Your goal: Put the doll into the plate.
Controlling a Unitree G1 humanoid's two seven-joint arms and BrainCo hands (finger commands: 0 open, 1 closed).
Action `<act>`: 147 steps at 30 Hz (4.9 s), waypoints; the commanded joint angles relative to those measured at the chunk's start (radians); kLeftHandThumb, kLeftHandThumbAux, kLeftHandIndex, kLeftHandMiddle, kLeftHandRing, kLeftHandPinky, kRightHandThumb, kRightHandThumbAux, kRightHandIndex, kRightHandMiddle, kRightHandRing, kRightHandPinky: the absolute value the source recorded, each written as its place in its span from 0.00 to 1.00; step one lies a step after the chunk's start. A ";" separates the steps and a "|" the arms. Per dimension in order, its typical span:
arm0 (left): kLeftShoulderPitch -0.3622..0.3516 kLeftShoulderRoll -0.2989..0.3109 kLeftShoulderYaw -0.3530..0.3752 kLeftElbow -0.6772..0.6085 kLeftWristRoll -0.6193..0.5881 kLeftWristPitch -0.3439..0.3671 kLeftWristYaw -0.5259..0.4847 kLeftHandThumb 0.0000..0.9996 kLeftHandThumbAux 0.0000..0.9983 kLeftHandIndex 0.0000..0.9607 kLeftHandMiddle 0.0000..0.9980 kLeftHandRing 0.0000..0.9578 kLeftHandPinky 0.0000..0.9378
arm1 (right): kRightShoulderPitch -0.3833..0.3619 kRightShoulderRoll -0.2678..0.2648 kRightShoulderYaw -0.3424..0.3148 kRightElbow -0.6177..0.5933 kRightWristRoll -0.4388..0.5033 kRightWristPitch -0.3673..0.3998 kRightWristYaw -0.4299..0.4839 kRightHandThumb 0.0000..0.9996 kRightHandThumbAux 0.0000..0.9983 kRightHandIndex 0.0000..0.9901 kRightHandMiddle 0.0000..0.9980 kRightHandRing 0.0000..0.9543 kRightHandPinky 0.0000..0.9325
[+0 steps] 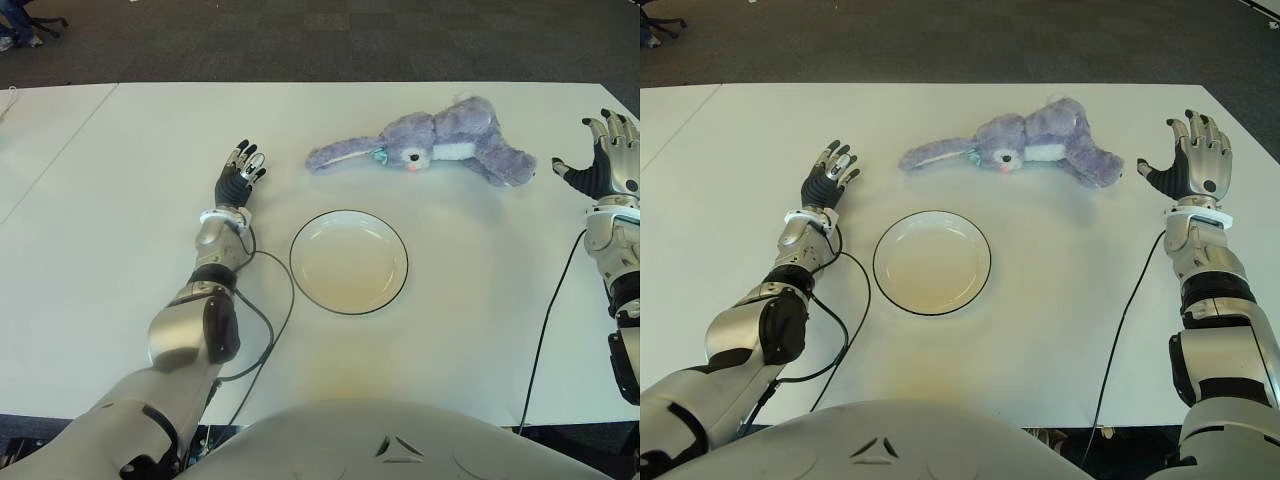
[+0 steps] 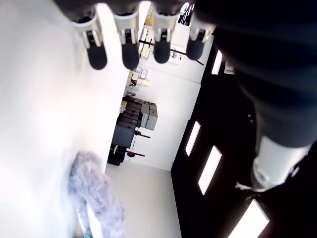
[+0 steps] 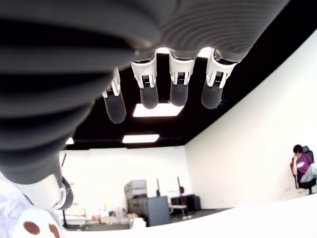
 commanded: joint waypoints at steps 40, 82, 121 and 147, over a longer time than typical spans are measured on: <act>0.203 -0.061 -0.034 0.138 0.016 0.135 0.055 0.00 0.65 0.04 0.09 0.10 0.13 | 0.361 0.053 -0.160 -0.788 -0.004 0.118 0.158 0.34 0.54 0.11 0.01 0.00 0.03; 0.205 -0.066 -0.030 0.138 0.010 0.133 0.054 0.00 0.63 0.04 0.09 0.11 0.14 | -0.055 0.250 0.081 0.032 -0.040 -0.022 0.065 0.40 0.59 0.16 0.04 0.07 0.14; 0.202 -0.079 -0.021 0.138 0.000 0.133 0.059 0.00 0.63 0.08 0.12 0.13 0.16 | -0.181 0.308 0.056 0.302 0.082 -0.087 0.053 0.70 0.71 0.44 0.66 0.72 0.78; 0.208 -0.075 -0.024 0.139 0.000 0.128 0.060 0.00 0.65 0.07 0.09 0.11 0.14 | -0.170 0.299 -0.087 0.340 0.266 -0.221 0.202 0.70 0.72 0.44 0.82 0.88 0.87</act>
